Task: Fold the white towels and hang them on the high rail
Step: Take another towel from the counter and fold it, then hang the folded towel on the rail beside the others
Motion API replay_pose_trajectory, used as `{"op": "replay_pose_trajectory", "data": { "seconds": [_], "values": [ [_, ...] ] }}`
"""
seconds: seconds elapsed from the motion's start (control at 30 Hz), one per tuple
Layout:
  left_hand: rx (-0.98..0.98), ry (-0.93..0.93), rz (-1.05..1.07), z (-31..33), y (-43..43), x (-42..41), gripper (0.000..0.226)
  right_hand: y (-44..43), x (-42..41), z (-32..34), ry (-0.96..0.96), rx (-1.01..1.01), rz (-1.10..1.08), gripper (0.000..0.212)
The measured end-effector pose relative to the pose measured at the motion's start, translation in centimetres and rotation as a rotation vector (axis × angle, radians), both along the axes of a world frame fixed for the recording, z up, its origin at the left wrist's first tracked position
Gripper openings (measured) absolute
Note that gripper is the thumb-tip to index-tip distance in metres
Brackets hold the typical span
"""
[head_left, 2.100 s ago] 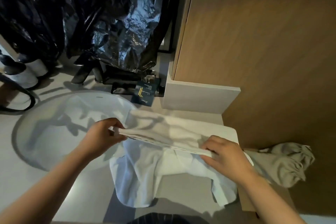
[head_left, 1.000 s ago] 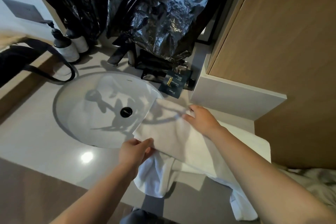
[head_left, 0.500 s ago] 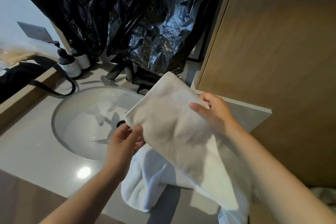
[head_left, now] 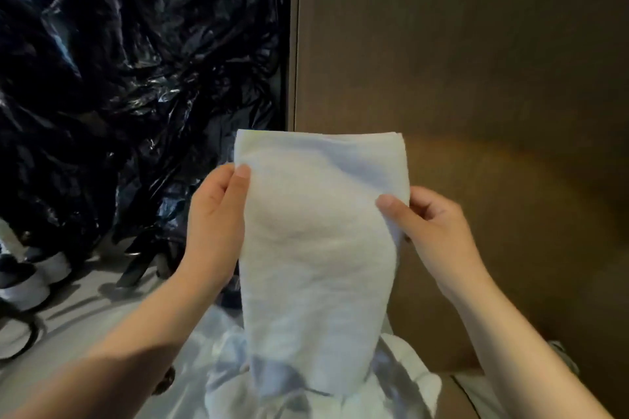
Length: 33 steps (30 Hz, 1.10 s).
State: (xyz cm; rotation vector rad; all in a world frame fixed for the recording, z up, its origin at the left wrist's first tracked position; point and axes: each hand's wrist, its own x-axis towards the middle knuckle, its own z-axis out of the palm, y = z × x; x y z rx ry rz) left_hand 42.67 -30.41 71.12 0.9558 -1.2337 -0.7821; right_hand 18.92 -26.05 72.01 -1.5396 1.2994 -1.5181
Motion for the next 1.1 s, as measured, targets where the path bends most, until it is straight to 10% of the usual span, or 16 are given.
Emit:
{"op": "replay_pose_trajectory", "data": {
  "seconds": [0.47, 0.83, 1.1],
  "values": [
    [-0.408, 0.127, -0.316, 13.3, 2.2, -7.0, 0.024, 11.5, -1.6, 10.7, 0.139, -0.464, -0.772, 0.011],
    [-0.716, -0.013, -0.382, 21.1, 6.6, -13.4, 0.015, 18.7, -7.8, 18.0, 0.464, -0.587, -0.837, 0.028],
    [-0.727, -0.131, -0.600, 23.9, 7.4, -16.8, 0.058, 21.1, -12.2, 21.4, 0.658, -0.483, -0.965, 0.053]
  ]
}}
